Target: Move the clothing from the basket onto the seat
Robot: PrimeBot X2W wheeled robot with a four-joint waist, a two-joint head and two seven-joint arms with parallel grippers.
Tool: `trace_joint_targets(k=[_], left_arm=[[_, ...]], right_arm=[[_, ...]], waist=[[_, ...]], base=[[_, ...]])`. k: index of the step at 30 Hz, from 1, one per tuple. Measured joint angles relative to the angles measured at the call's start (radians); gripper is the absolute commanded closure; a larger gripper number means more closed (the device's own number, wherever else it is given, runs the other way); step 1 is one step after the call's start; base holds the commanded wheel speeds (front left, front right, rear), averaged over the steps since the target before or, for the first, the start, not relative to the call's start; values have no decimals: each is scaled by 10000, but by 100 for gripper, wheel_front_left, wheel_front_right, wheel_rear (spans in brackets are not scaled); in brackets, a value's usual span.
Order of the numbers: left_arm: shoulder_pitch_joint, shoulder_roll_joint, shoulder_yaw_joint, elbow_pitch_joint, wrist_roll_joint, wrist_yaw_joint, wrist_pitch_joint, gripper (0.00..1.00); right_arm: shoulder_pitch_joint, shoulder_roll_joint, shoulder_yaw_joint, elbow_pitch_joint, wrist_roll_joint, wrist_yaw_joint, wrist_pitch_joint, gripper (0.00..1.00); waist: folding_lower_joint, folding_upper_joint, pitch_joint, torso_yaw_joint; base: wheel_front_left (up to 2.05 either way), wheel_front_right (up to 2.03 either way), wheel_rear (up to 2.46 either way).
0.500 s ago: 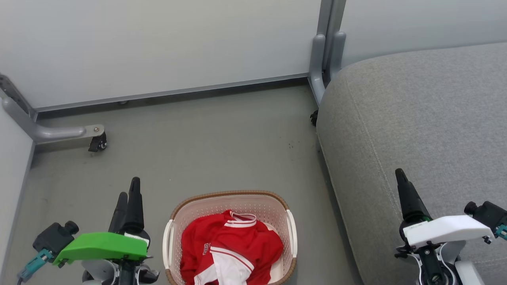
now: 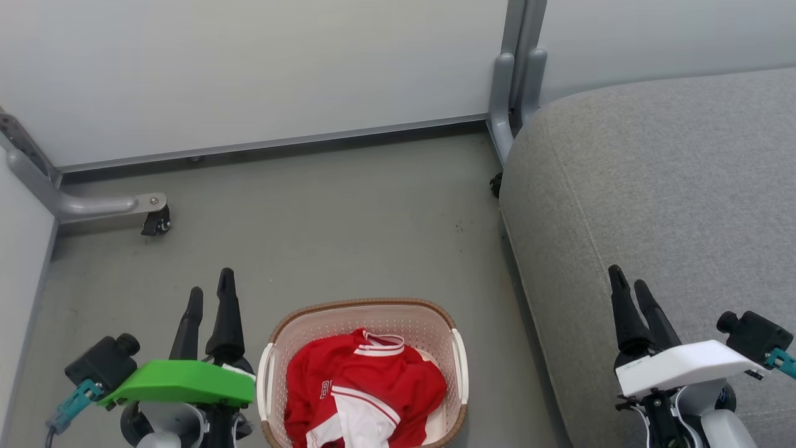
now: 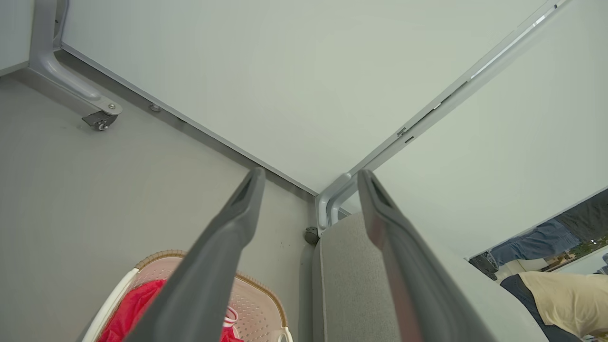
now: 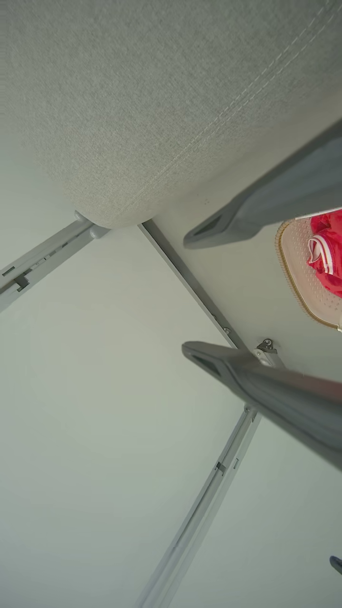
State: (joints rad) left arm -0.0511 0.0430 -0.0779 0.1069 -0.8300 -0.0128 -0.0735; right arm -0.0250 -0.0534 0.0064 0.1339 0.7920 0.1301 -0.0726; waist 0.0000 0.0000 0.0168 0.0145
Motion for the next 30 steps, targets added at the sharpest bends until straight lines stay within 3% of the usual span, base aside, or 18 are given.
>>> trace_joint_targets(k=[20,30], left_arm=[[164,6,-573,-483,2368,401,-616,0],[185,13,-842,-688,3482,525,-880,0]], right_arm=[[149,-35,405,-539,-2792,2,-621,0],[200,44,81,-681,-4063,2,-884,0]], waist=[[0,0,41,-5],[0,0,79,11]], base=[[0,0,0],[0,0,0]])
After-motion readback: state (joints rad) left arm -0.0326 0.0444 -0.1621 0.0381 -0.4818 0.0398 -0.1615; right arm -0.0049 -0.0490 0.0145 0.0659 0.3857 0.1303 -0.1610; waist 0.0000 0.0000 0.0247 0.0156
